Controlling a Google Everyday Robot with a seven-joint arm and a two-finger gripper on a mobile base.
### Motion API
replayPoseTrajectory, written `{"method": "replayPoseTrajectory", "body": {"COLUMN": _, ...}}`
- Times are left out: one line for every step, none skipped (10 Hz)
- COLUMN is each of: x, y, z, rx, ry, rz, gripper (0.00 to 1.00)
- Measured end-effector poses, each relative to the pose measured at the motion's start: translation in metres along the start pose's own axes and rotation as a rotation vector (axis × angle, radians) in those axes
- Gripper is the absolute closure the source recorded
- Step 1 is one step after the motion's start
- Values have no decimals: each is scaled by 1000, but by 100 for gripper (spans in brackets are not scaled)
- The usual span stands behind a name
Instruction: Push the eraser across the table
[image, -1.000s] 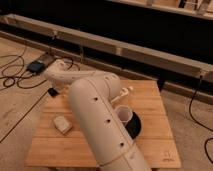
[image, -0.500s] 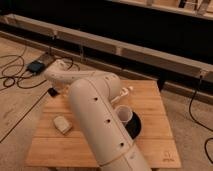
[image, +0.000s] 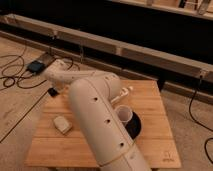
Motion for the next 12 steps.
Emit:
{"method": "replayPoseTrajectory", "body": {"x": 3, "y": 3, "z": -2, "rx": 1, "ry": 19, "rz": 2, "gripper": 45}}
{"method": "replayPoseTrajectory", "body": {"x": 7, "y": 9, "z": -5, "rx": 2, "ry": 46, "rz": -1, "gripper": 35}}
{"method": "replayPoseTrajectory", "body": {"x": 9, "y": 19, "z": -10, "rx": 3, "ry": 81, "rz": -7, "gripper": 24}}
{"method": "replayPoseTrajectory", "body": {"x": 11, "y": 24, "z": -12, "rx": 4, "ry": 102, "rz": -10, "gripper": 21}}
{"method": "replayPoseTrajectory", "body": {"x": 12, "y": 29, "z": -17, "rx": 6, "ry": 131, "rz": -14, "gripper": 20}}
{"method": "replayPoseTrajectory", "body": {"x": 13, "y": 33, "z": -20, "rx": 1, "ry": 153, "rz": -13, "gripper": 20}}
{"method": "replayPoseTrajectory", "body": {"x": 12, "y": 36, "z": -22, "rx": -5, "ry": 169, "rz": -10, "gripper": 20}}
{"method": "replayPoseTrajectory", "body": {"x": 12, "y": 36, "z": -23, "rx": -7, "ry": 176, "rz": -8, "gripper": 20}}
{"method": "replayPoseTrajectory", "body": {"x": 12, "y": 36, "z": -23, "rx": -7, "ry": 178, "rz": -8, "gripper": 20}}
{"method": "replayPoseTrajectory", "body": {"x": 13, "y": 35, "z": -23, "rx": -6, "ry": 178, "rz": -8, "gripper": 20}}
{"method": "replayPoseTrajectory", "body": {"x": 13, "y": 36, "z": -23, "rx": -6, "ry": 179, "rz": -8, "gripper": 20}}
{"method": "replayPoseTrajectory", "body": {"x": 13, "y": 36, "z": -23, "rx": -7, "ry": 179, "rz": -8, "gripper": 20}}
